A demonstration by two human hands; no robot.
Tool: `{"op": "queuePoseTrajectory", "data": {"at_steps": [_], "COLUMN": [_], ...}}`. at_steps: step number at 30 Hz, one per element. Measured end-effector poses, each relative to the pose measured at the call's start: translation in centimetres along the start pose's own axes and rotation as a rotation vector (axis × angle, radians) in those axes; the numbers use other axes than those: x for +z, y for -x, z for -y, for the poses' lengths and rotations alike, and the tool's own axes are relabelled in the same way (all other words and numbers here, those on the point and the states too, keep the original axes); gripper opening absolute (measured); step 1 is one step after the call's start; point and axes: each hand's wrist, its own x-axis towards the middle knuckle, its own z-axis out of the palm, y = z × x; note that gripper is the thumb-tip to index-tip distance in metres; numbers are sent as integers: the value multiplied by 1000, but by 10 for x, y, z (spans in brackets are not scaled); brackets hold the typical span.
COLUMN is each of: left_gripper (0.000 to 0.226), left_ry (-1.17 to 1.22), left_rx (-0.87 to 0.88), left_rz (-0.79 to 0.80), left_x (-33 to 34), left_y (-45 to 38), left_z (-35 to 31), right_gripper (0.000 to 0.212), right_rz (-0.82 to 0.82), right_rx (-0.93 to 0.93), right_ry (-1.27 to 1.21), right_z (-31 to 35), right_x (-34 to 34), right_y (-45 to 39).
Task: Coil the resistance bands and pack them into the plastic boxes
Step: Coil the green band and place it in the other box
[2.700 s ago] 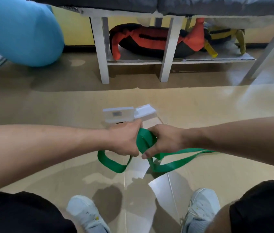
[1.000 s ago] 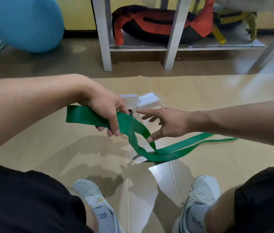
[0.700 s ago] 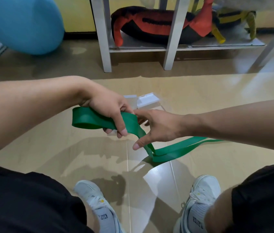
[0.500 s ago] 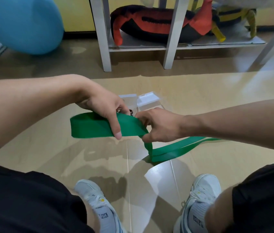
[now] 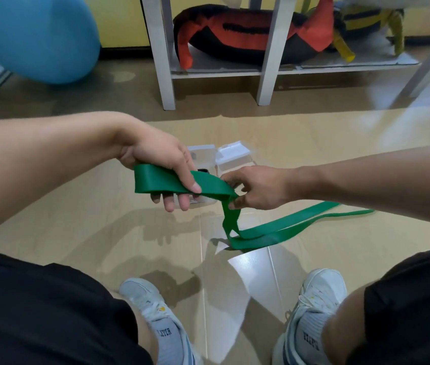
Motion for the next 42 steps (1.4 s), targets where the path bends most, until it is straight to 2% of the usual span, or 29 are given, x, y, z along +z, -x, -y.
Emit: {"op": "queuePoseTrajectory", "data": {"at_steps": [4,7,10,16,20,24,27,32,35,38,40,42], "left_gripper": [25,31,33,49,35,10,9,24,54,80,88,88], "left_ry": [74,87,86,47,78,119,168,162,143,160,194,237], "left_rx": [-15,-27,-47,-96,-77,83,142,129,122,132,143,144], "left_rz": [57,61,60,39,-57,-156,-160,-202,-301,-405,-450,-492], "left_x": [-2,-2,0,-7,-7,-10,-8,1,6,4,3,4], "left_y": [7,7,5,1,-2,-3,1,6,7,5,2,-1], "left_z": [-8,-5,2,19,20,6,-4,-9,-12,-13,-14,-14], "right_gripper": [44,56,37,27,23,31,39,59,53,52,60,60], "right_rz": [-4,-64,-98,-85,-72,-65,-51,-183,-251,-362,-406,-449], "right_rx": [-49,-94,-104,-54,-13,13,-1,-48,-52,-65,-57,-63], "right_ry": [-17,-119,-170,114,152,-20,-132,-315,-450,-436,-430,-435], "right_z": [5,7,9,3,2,-8,-8,12,20,25,29,31], "right_x": [2,4,1,-3,-2,-3,0,0,-3,-3,-4,-6], "right_y": [1,5,8,4,3,0,-2,4,6,7,8,7]}}
